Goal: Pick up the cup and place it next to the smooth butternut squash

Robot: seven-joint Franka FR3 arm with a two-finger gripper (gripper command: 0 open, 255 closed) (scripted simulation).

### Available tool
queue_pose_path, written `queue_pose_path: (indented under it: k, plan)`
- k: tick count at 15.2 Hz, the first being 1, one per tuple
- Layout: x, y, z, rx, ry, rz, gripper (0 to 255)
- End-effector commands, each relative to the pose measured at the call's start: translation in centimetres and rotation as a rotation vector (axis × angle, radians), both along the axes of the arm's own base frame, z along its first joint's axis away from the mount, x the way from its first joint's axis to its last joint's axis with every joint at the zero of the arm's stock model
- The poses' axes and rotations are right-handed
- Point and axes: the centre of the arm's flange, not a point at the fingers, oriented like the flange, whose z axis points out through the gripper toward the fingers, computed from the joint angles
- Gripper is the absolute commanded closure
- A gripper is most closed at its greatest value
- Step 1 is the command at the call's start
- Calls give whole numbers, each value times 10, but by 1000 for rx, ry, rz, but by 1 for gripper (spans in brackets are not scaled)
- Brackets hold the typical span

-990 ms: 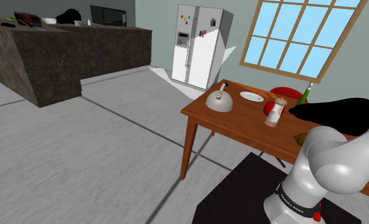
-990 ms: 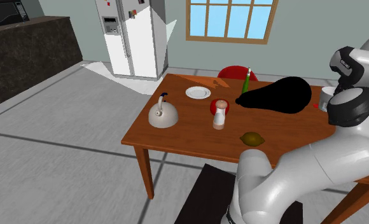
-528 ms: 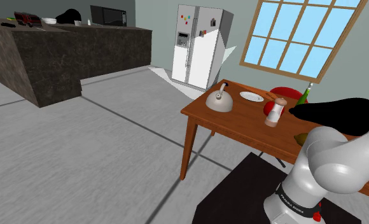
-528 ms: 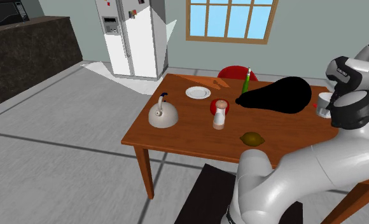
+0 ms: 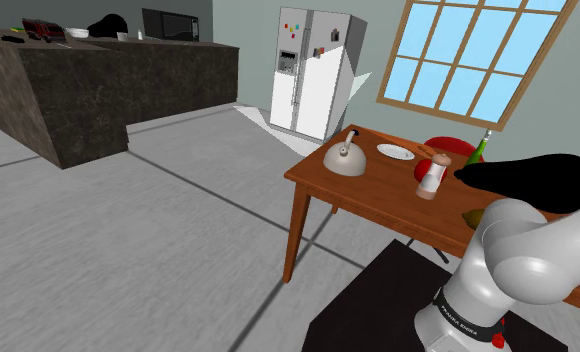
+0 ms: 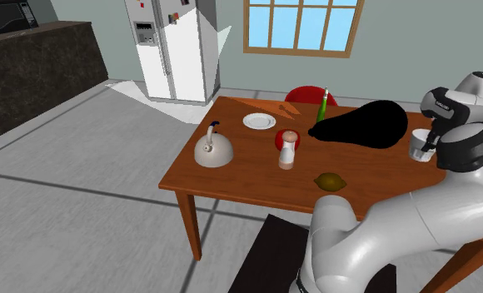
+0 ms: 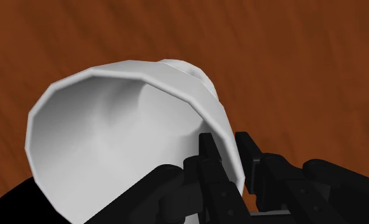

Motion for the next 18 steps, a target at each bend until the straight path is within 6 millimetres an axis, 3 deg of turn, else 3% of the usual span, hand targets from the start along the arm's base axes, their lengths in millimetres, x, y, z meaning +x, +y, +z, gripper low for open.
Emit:
queue_pose_path:
  k: [1, 12, 18]
  plan:
    - [-2, 0, -10, -1, 0, 0, 255]
    - [-2, 0, -68, -1, 0, 0, 255]
    - [-2, 0, -71, -1, 0, 0, 255]
